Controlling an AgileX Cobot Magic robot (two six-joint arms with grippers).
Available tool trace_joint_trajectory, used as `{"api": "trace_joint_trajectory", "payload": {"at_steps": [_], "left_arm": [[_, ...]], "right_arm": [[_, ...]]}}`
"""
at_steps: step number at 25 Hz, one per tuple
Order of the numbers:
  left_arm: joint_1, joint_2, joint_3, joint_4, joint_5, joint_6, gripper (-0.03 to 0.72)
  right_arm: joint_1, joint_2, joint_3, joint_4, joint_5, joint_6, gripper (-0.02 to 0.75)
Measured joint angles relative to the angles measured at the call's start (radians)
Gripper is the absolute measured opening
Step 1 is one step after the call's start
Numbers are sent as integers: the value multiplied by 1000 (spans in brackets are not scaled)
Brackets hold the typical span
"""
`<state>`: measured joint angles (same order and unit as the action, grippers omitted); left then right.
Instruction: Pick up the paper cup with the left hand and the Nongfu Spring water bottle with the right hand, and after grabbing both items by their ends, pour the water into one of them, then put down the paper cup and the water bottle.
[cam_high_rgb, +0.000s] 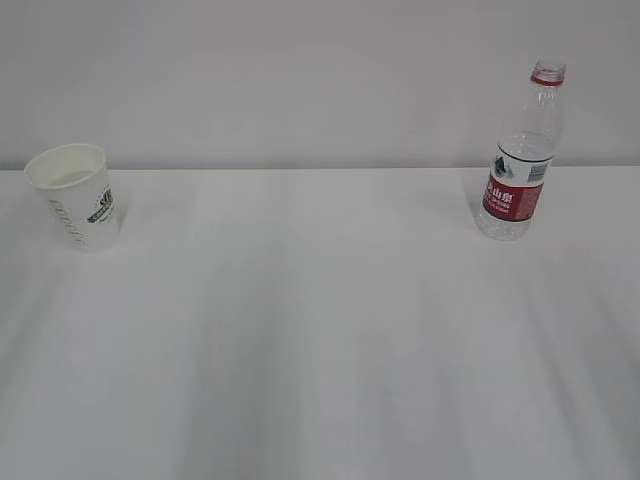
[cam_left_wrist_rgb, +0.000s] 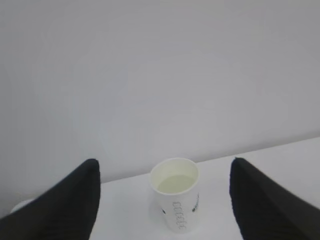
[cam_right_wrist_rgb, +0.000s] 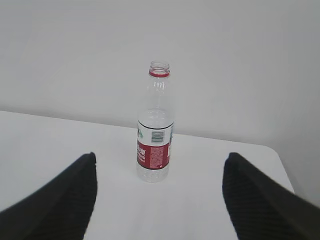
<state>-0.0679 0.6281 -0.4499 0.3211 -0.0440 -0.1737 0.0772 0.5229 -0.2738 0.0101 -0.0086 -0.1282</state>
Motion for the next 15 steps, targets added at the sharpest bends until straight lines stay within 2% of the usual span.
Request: {"api": "trace_joint_trajectory", "payload": {"at_steps": [9, 15], "left_arm": [[-174, -111, 0, -72, 232, 0, 585], [-205, -185, -27, -108, 423, 0, 580]], "right_arm": [[0, -96, -119, 0, 270, -2, 589], [0, -177, -162, 0, 407, -2, 589]]}}
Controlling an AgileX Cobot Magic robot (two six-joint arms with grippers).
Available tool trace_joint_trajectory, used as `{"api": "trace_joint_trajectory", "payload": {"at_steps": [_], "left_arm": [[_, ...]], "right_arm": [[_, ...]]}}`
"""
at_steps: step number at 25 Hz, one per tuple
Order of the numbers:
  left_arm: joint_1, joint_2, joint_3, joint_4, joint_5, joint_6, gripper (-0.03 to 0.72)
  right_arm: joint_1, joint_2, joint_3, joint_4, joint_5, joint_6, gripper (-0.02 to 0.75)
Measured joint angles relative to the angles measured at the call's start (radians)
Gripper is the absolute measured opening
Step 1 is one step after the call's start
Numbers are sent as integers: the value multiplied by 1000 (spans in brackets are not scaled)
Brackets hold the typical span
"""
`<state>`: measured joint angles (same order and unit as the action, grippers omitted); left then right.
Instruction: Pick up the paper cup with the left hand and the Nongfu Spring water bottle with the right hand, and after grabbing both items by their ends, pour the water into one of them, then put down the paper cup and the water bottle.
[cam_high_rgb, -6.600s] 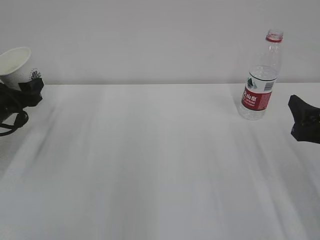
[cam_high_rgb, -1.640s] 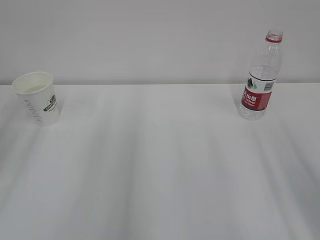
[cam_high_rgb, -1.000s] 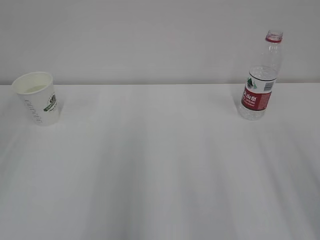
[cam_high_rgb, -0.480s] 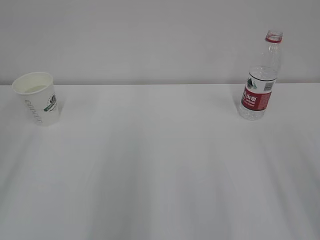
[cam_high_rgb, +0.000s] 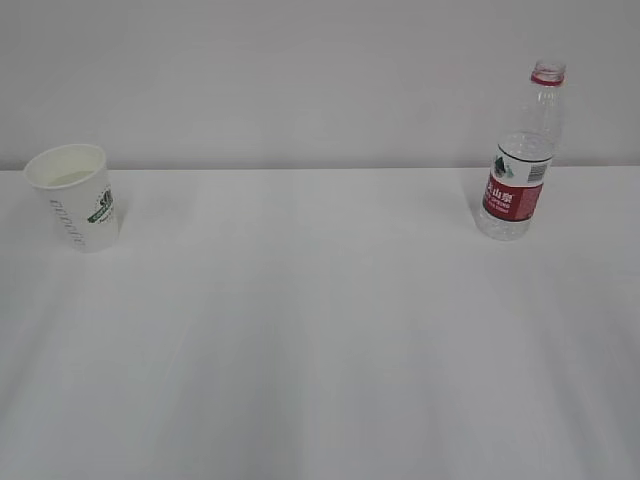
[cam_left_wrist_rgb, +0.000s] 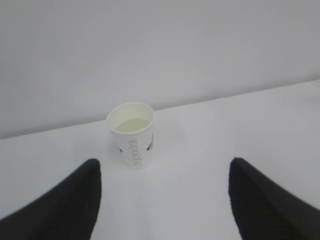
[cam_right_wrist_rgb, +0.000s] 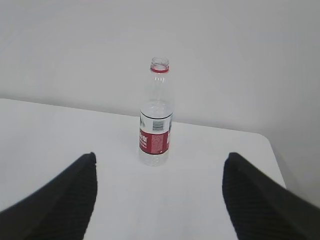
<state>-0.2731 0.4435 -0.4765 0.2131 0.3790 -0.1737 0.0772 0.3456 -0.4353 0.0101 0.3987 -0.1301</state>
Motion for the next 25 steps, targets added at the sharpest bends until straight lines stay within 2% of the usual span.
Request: {"api": "trace_joint_trajectory", "payload": {"at_steps": [10, 14, 21, 25], "left_arm": [[0, -107, -112, -31, 350, 0, 580], [0, -138, -113, -96, 478, 48, 580], [0, -200, -113, -139, 669, 85, 580], [0, -263, -113, -162, 708, 95, 580]], "right_arm": [[0, -123, -42, -27, 242, 0, 589], [0, -134, -86, -39, 362, 0, 588], [0, -139, -122, -40, 525, 0, 587], [0, -142, -122, -10, 631, 0, 588]]}}
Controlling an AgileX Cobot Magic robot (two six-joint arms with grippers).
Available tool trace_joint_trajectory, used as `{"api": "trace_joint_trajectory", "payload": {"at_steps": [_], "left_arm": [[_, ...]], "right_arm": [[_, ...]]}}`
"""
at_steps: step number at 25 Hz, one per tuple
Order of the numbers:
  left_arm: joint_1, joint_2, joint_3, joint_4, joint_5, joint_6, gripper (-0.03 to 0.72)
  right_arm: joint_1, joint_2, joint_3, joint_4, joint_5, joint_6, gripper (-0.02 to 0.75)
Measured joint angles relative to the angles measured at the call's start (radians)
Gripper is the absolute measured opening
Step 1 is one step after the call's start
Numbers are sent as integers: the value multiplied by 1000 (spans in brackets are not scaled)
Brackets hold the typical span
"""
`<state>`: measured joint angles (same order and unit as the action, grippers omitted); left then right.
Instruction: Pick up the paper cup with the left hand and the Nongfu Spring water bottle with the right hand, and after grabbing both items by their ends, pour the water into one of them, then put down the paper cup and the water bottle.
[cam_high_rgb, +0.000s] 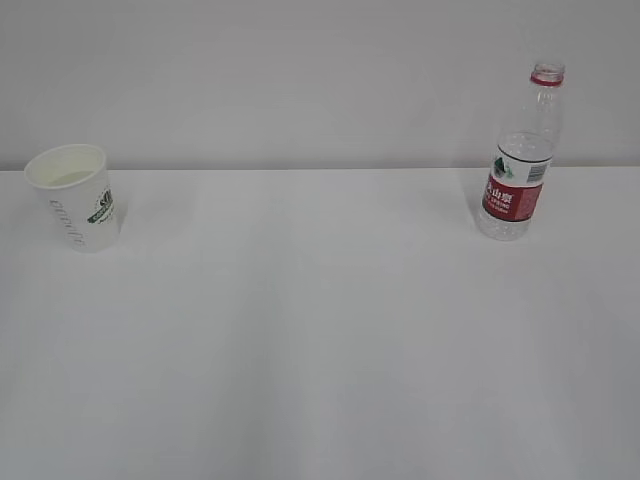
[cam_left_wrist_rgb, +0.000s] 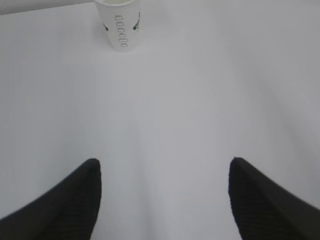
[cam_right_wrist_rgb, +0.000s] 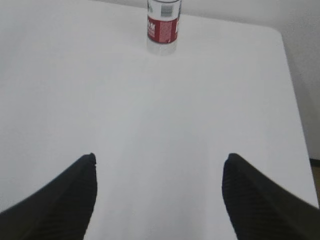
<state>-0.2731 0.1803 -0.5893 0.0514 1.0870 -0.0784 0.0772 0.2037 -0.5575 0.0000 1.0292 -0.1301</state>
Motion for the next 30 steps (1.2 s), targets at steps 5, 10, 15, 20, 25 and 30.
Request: {"api": "trace_joint_trajectory", "payload": {"at_steps": [5, 10, 15, 20, 25, 30], "left_arm": [[0, -87, 48, -31, 4, 2, 563], [0, -150, 62, -43, 6, 2, 517], [-2, -176, 62, -45, 8, 2, 496], [-2, -176, 62, -45, 8, 2, 477], [-2, -176, 62, -51, 8, 2, 449], [-2, -176, 62, -51, 8, 2, 444]], "right_arm": [[0, 0, 0, 18, 86, -2, 588], [0, -5, 21, 16, 119, -4, 588], [0, -81, 61, 16, 117, -10, 587], [0, -196, 61, 15, 117, -12, 587], [0, -219, 61, 15, 117, -14, 587], [0, -219, 61, 15, 117, -14, 587]]}}
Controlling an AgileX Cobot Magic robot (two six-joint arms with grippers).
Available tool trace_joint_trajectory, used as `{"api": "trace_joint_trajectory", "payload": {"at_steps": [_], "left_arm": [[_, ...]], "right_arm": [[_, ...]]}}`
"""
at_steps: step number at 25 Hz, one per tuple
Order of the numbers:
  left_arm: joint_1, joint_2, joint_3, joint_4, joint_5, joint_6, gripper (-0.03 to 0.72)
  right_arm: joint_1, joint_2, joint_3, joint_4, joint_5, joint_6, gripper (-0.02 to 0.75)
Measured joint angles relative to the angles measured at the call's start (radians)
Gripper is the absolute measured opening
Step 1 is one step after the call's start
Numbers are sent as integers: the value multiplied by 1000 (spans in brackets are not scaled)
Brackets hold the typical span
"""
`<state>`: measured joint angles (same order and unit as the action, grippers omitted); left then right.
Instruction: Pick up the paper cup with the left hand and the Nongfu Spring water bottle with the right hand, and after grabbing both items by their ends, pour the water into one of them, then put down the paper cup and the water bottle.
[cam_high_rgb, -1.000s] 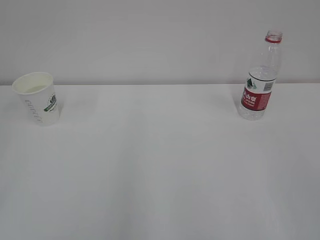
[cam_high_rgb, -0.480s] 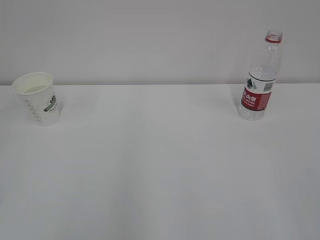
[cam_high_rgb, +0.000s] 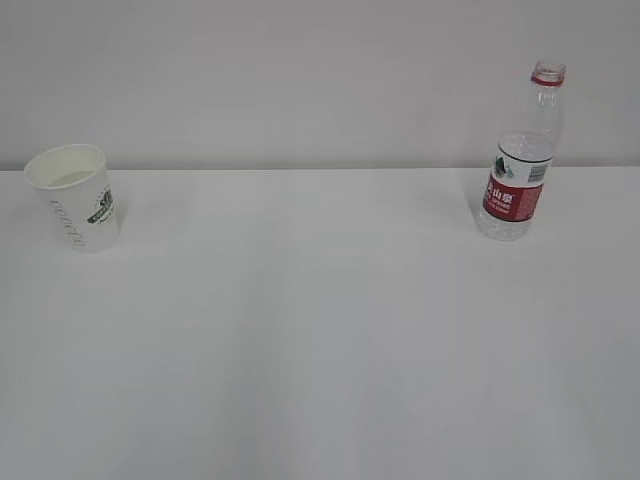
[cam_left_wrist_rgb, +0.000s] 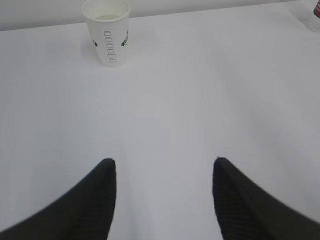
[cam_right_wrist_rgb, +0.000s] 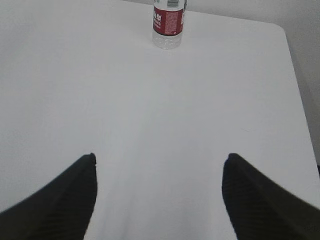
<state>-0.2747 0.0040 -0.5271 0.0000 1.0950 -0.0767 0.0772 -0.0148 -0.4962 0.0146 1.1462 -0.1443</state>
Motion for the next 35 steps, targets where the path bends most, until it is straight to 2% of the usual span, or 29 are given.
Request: {"api": "trace_joint_trajectory", "payload": {"at_steps": [31, 35], "left_arm": [[0, 0, 0, 0, 0, 0, 442], [34, 0, 0, 0, 0, 0, 442]], "right_arm": [[0, 0, 0, 0, 0, 0, 587], [0, 0, 0, 0, 0, 0, 587]]}}
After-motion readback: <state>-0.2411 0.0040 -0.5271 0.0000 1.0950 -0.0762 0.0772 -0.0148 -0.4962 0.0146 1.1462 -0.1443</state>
